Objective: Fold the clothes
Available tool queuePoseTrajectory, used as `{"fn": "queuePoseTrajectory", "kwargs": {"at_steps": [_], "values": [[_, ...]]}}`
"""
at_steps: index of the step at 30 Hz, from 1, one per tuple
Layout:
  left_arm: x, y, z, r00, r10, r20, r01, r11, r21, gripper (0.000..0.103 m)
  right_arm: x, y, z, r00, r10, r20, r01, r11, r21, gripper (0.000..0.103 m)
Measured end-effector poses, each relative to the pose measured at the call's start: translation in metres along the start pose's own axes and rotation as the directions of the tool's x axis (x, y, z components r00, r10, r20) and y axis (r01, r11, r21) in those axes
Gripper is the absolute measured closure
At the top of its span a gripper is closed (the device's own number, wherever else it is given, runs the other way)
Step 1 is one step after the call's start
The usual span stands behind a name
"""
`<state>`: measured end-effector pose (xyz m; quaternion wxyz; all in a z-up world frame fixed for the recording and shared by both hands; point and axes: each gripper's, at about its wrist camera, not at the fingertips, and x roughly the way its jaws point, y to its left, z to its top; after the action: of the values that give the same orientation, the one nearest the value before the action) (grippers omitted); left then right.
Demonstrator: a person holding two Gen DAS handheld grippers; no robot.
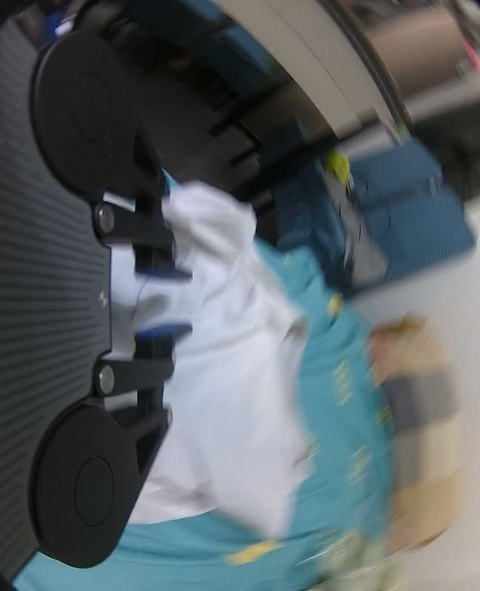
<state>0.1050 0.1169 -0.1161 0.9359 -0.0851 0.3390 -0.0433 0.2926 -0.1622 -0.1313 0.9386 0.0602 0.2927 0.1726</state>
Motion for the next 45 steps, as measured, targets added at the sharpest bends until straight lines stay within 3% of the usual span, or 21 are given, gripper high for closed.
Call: {"fn": "queuePoseTrajectory", "kwargs": {"at_steps": [3, 6, 10, 13, 15, 17, 18, 21, 25, 30, 34, 36, 38, 41, 43, 44, 45], "values": [[0.003, -0.004, -0.001, 1.000, -0.003, -0.010, 0.003, 1.000, 0.019, 0.003, 0.007, 0.035, 0.005, 0.998, 0.050, 0.025, -0.046, 0.990, -0.137, 0.047], [0.005, -0.003, -0.002, 1.000, -0.013, -0.015, 0.013, 1.000, 0.020, 0.003, 0.034, 0.058, 0.006, 0.996, 0.068, -0.057, -0.077, 0.981, -0.176, 0.048], [0.008, 0.002, -0.004, 1.000, -0.011, -0.027, 0.012, 1.000, 0.018, 0.003, 0.076, 0.078, -0.006, 0.988, 0.002, -0.157, -0.046, 0.960, -0.278, 0.048], [0.008, 0.002, -0.005, 0.999, -0.015, -0.028, 0.016, 0.999, 0.028, 0.003, 0.094, 0.084, -0.011, 0.982, -0.079, -0.169, 0.014, 0.936, -0.352, 0.050], [0.008, 0.001, -0.006, 0.999, -0.023, -0.031, 0.025, 0.999, 0.041, 0.003, 0.091, 0.083, -0.005, 0.987, -0.131, -0.089, 0.089, 0.924, -0.371, 0.068], [0.010, -0.001, -0.007, 0.999, -0.033, -0.042, 0.035, 0.998, 0.050, 0.003, 0.082, 0.074, 0.007, 0.989, -0.144, -0.036, 0.125, 0.940, -0.317, 0.087], [0.011, -0.002, -0.007, 0.998, -0.036, -0.045, 0.038, 0.998, 0.054, 0.003, 0.075, 0.066, 0.014, 0.992, -0.127, -0.015, 0.119, 0.958, -0.262, 0.089], [0.013, -0.004, -0.009, 0.998, -0.042, -0.052, 0.045, 0.997, 0.060, 0.003, 0.055, 0.043, 0.033, 0.993, -0.108, 0.054, 0.115, 0.982, -0.150, 0.092], [0.016, -0.005, -0.011, 0.997, -0.050, -0.063, 0.053, 0.997, 0.057, 0.003, 0.052, -0.006, 0.053, 0.986, -0.152, 0.074, 0.154, 0.988, -0.015, 0.092], [0.021, -0.006, -0.015, 0.995, -0.059, -0.080, 0.064, 0.997, 0.052, 0.003, 0.080, -0.070, 0.052, 0.973, -0.230, -0.022, 0.230, 0.950, 0.210, 0.092], [0.027, -0.009, -0.019, 0.994, -0.057, -0.097, 0.064, 0.996, 0.063, 0.003, 0.097, -0.088, 0.044, 0.958, -0.282, -0.054, 0.287, 0.936, 0.204, 0.092], [0.029, -0.011, -0.021, 0.993, -0.053, -0.104, 0.061, 0.995, 0.074, 0.003, 0.098, -0.097, 0.042, 0.953, -0.299, -0.049, 0.302, 0.925, 0.230, 0.090], [0.032, -0.012, -0.022, 0.992, -0.050, -0.113, 0.059, 0.995, 0.079, 0.003, 0.092, -0.112, 0.043, 0.954, -0.297, -0.031, 0.290, 0.899, 0.328, 0.089], [0.035, -0.012, -0.022, 0.991, -0.058, -0.118, 0.065, 0.996, 0.059, 0.003, 0.073, -0.128, 0.038, 0.969, -0.247, -0.005, 0.224, 0.867, 0.446, 0.087], [0.036, -0.012, -0.022, 0.991, -0.065, -0.121, 0.071, 0.997, 0.044, 0.003, 0.059, -0.123, 0.031, 0.985, -0.168, 0.027, 0.136, 0.874, 0.467, 0.077], [0.037, -0.012, -0.022, 0.990, -0.069, -0.122, 0.074, 0.997, 0.038, 0.003, 0.052, -0.120, 0.028, 0.991, -0.127, 0.044, 0.091, 0.876, 0.474, 0.063], [0.037, -0.013, -0.022, 0.990, -0.072, -0.121, 0.077, 0.996, 0.034, 0.003, 0.047, -0.112, 0.025, 0.996, -0.077, 0.051, 0.045, 0.887, 0.459, 0.042]]}}
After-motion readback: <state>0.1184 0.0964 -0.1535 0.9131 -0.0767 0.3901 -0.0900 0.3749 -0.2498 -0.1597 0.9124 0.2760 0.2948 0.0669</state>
